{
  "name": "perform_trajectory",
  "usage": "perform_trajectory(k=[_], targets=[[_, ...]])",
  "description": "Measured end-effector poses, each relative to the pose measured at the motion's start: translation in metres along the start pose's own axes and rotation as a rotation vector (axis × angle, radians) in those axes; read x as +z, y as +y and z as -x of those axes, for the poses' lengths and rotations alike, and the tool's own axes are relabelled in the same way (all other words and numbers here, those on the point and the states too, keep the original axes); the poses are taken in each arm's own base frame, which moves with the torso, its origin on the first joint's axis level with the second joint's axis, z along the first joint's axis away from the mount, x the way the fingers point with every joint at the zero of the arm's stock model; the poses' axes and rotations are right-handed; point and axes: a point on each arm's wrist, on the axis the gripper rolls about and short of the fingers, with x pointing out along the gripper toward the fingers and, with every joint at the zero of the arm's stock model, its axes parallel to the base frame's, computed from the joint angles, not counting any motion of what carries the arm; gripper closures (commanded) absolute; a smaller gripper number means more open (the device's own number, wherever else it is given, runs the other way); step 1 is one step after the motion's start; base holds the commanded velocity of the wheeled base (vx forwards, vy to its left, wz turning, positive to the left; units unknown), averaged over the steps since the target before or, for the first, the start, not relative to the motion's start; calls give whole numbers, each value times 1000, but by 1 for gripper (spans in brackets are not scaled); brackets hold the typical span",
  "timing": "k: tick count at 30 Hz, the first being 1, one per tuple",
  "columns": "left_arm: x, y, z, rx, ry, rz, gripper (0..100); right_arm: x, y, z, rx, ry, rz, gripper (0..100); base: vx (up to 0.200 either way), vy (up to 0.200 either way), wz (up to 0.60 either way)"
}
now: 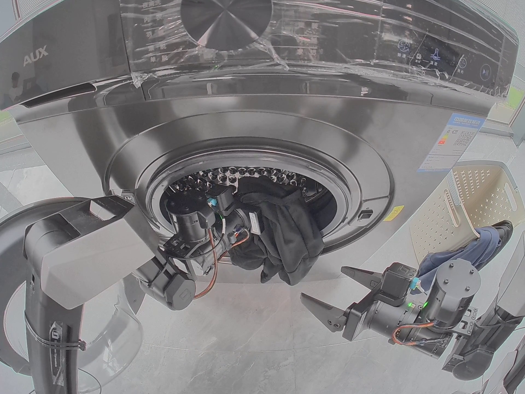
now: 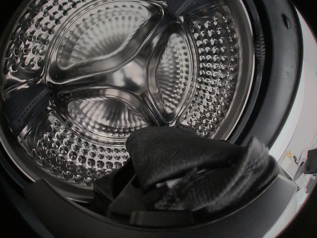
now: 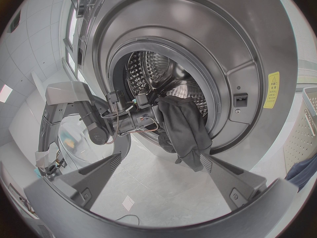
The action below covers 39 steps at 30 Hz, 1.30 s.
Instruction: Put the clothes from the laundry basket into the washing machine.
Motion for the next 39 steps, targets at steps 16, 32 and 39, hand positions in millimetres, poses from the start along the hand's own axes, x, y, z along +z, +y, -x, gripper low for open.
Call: perform_trajectory(k=[16, 32, 39], targets=[[15, 33, -56, 134, -87, -7, 0, -1, 0, -1, 0, 5, -1, 0, 0, 0, 0], [3, 14, -33, 142, 88, 94, 0, -1, 0, -2, 3, 1, -1, 0, 0, 0, 0], [-4, -15, -16, 74, 197, 108, 0, -1, 3, -2, 12, 2, -1, 0, 0, 0, 0]])
